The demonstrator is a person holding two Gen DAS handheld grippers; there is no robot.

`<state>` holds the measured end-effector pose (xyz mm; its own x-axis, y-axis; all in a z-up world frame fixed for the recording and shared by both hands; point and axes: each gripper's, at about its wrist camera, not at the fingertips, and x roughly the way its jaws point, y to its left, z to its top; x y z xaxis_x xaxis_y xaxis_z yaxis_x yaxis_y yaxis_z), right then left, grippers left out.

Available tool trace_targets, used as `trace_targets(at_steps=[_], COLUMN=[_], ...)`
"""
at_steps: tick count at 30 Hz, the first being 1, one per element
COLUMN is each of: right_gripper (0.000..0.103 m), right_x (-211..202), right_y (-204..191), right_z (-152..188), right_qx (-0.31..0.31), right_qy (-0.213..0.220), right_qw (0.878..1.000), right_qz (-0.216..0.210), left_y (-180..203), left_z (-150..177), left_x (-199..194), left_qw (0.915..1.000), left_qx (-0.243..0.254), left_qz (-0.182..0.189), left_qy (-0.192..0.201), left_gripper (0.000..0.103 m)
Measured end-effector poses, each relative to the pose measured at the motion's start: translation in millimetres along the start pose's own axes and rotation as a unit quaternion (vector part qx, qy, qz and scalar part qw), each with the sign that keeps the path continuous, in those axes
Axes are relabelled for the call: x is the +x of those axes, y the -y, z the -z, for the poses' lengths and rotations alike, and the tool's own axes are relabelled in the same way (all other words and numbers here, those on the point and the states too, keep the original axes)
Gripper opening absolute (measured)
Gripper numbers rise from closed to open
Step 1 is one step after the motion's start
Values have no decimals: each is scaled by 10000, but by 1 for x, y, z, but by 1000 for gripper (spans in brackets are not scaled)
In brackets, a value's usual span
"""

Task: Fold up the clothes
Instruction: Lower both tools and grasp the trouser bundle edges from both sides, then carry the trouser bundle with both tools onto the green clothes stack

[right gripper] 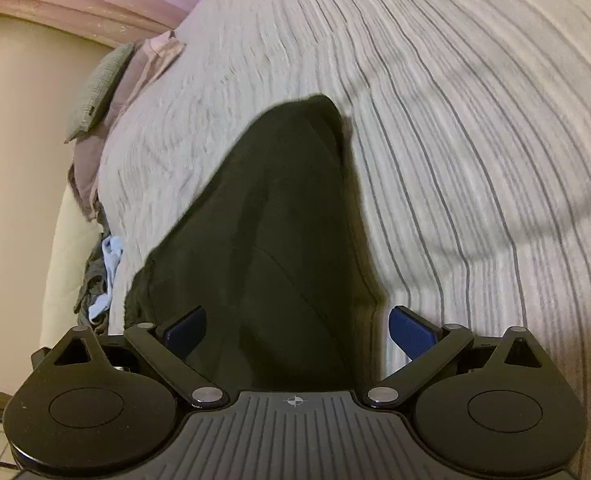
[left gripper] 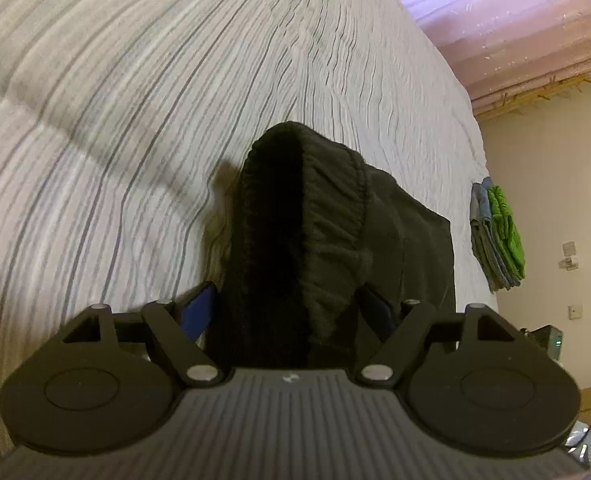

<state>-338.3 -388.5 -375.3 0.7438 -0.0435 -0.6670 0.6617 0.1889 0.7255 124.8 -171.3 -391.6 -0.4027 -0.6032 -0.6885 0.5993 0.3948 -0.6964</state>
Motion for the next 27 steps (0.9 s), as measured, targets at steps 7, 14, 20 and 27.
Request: trace_targets(at_steps=[7,14,20,27], right_gripper=[83,49,24,23], right_x=[25,48,30,-14], right_y=[10,8,-24,-56], right_z=[-14,-22,-16,-10], right_qx=[138,414,248,320], right_qy=[-40,-115,51,322], right_qw=[9992,9986,9995,9986], right_qz=[-375,-302,178,286], left_y=[-10,-2,33,87], left_z=[-8,-11,-13,-24], left_x=[20,34,20,0], left_qw=[9991,9990,9985,9972], left_qx=[-33,21,483,685], left_qz=[373,390,191,217], left_qy=[-174,-206,-174,-217], left_gripper=[74,53,40,39])
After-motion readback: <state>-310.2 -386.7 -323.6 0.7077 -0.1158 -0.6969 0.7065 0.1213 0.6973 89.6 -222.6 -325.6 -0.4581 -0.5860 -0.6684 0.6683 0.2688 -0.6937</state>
